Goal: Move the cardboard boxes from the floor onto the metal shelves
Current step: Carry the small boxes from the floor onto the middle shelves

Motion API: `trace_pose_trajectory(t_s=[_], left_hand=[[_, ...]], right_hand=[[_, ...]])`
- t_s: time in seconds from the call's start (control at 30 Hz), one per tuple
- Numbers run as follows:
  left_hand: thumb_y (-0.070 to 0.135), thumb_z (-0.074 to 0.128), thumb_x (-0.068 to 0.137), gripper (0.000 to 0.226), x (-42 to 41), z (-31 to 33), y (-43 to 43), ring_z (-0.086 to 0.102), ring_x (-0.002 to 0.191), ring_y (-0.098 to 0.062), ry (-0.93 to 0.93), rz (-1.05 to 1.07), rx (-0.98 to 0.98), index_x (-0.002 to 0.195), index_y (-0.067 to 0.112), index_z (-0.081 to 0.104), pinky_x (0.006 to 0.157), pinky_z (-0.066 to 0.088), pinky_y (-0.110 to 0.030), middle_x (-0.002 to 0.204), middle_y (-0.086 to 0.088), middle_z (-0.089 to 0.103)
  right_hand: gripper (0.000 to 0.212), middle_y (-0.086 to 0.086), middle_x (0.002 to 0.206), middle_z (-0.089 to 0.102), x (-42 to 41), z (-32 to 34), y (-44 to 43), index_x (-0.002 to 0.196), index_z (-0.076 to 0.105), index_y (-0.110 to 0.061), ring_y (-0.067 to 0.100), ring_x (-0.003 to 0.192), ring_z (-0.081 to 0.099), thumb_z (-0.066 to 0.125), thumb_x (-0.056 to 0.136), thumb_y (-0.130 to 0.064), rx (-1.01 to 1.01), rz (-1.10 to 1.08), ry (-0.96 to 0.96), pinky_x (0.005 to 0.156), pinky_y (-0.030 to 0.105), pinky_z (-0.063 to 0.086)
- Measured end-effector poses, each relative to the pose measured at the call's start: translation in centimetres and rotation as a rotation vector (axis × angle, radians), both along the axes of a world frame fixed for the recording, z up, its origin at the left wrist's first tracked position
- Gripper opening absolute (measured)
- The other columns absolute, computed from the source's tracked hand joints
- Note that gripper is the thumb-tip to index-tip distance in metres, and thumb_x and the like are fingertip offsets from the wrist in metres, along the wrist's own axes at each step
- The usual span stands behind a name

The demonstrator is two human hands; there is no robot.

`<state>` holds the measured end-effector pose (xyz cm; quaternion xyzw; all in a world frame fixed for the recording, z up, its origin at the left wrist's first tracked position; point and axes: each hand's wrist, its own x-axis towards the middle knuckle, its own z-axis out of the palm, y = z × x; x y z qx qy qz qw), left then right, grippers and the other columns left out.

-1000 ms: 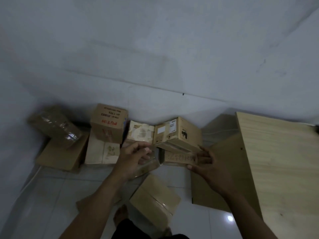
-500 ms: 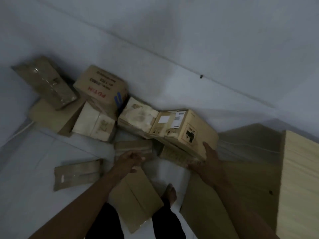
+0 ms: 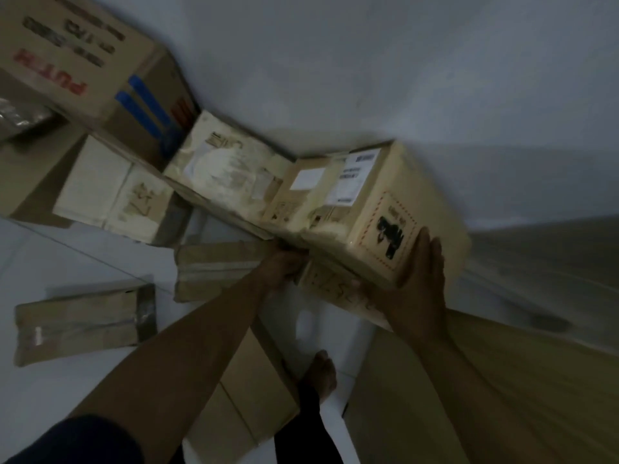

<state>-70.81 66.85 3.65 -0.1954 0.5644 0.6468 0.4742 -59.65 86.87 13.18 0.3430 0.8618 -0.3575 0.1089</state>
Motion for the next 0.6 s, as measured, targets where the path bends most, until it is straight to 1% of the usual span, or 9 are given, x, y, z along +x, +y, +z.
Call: trace_pose_trajectory(t_s=[0.03, 0.1, 0.17, 0.23, 0.3, 0.37, 0.47, 0.53, 0.6], left_hand=[[0.000, 0.066, 0.089, 0.059, -0.1, 0.6, 0.6, 0.069, 0.090, -0.018, 0.033, 0.027, 0.002, 0.134, 0.031, 0.045, 0.060, 0.059, -0.028, 0.120, -0.002, 0.069], [-0.006, 0.067, 0.087, 0.063, 0.2, 3.0, 1.1, 0.063, 0.102, -0.042, 0.117, 0.043, 0.008, 0.140, 0.018, 0.043, 0.061, 0.059, -0.041, 0.132, -0.025, 0.057], [-0.010, 0.070, 0.082, 0.069, 1.0, 5.6, 0.3, 0.045, 0.114, -0.056, 0.172, 0.028, -0.010, 0.143, 0.003, 0.040, 0.073, 0.052, -0.053, 0.135, -0.040, 0.046], [-0.011, 0.075, 0.077, 0.080, 2.0, 7.7, -1.1, 0.053, 0.117, -0.047, 0.202, 0.070, -0.017, 0.145, 0.005, 0.037, 0.075, 0.058, -0.048, 0.138, -0.032, 0.049], [-0.013, 0.077, 0.074, 0.088, 2.9, 10.9, -2.9, 0.060, 0.120, -0.029, 0.237, 0.126, 0.008, 0.147, 0.012, 0.034, 0.080, 0.062, -0.040, 0.140, -0.017, 0.054], [-0.016, 0.077, 0.072, 0.091, 3.6, 13.9, -4.9, 0.057, 0.125, -0.026, 0.246, 0.146, -0.016, 0.147, 0.012, 0.034, 0.089, 0.059, -0.046, 0.139, -0.012, 0.054], [-0.019, 0.078, 0.069, 0.078, 4.5, 18.4, -8.8, 0.060, 0.116, -0.029, 0.326, 0.121, -0.072, 0.133, 0.003, 0.039, 0.083, 0.061, -0.039, 0.125, -0.012, 0.058], [-0.016, 0.082, 0.066, 0.078, 5.0, 21.8, -12.2, 0.061, 0.111, -0.027, 0.373, 0.112, -0.081, 0.128, 0.006, 0.040, 0.078, 0.061, -0.036, 0.121, -0.008, 0.058], [-0.007, 0.090, 0.060, 0.086, 5.3, 25.6, -16.1, 0.062, 0.107, -0.022, 0.385, 0.118, -0.059, 0.126, 0.019, 0.042, 0.076, 0.060, -0.037, 0.122, -0.004, 0.058]], right_hand=[[0.143, -0.009, 0.168, -0.014, -0.3, 0.3, 0.0, 0.156, -0.015, -0.039, 0.021, 0.154, -0.010, 0.080, 0.056, -0.073, -0.021, -0.025, -0.003, 0.123, 0.059, 0.009], [0.148, -0.005, 0.169, -0.010, -0.8, 1.8, 0.0, 0.158, -0.014, -0.034, 0.022, 0.155, -0.007, 0.079, 0.052, -0.076, -0.078, -0.094, 0.002, 0.124, 0.058, 0.008], [0.149, 0.000, 0.169, 0.009, -1.0, 4.4, -0.3, 0.161, -0.003, -0.029, 0.024, 0.155, 0.010, 0.081, 0.048, -0.079, -0.156, -0.130, 0.062, 0.122, 0.058, 0.020], [0.141, -0.001, 0.159, 0.035, -1.0, 6.8, -0.3, 0.159, 0.017, -0.027, 0.022, 0.145, 0.036, 0.084, 0.045, -0.077, -0.232, -0.137, 0.114, 0.113, 0.054, 0.039], [0.125, -0.008, 0.145, 0.051, -1.0, 10.1, -1.0, 0.152, 0.031, -0.033, 0.015, 0.130, 0.053, 0.087, 0.046, -0.068, -0.254, -0.116, 0.123, 0.104, 0.051, 0.050], [0.117, -0.010, 0.140, 0.056, -1.0, 13.3, -2.2, 0.146, 0.038, -0.040, 0.016, 0.124, 0.057, 0.086, 0.044, -0.071, -0.256, -0.091, 0.120, 0.099, 0.052, 0.052], [0.120, -0.010, 0.139, 0.057, -0.9, 18.1, -5.0, 0.141, 0.042, -0.043, 0.018, 0.122, 0.059, 0.081, 0.035, -0.083, -0.247, -0.079, 0.095, 0.101, 0.052, 0.051], [0.123, -0.008, 0.138, 0.059, -0.7, 21.6, -7.8, 0.143, 0.044, -0.037, 0.018, 0.123, 0.059, 0.081, 0.035, -0.084, -0.252, -0.041, 0.078, 0.102, 0.051, 0.050], [0.113, -0.012, 0.131, 0.064, -0.1, 25.0, -11.3, 0.139, 0.050, -0.035, 0.014, 0.118, 0.062, 0.085, 0.040, -0.077, -0.264, -0.018, 0.103, 0.100, 0.049, 0.052]])
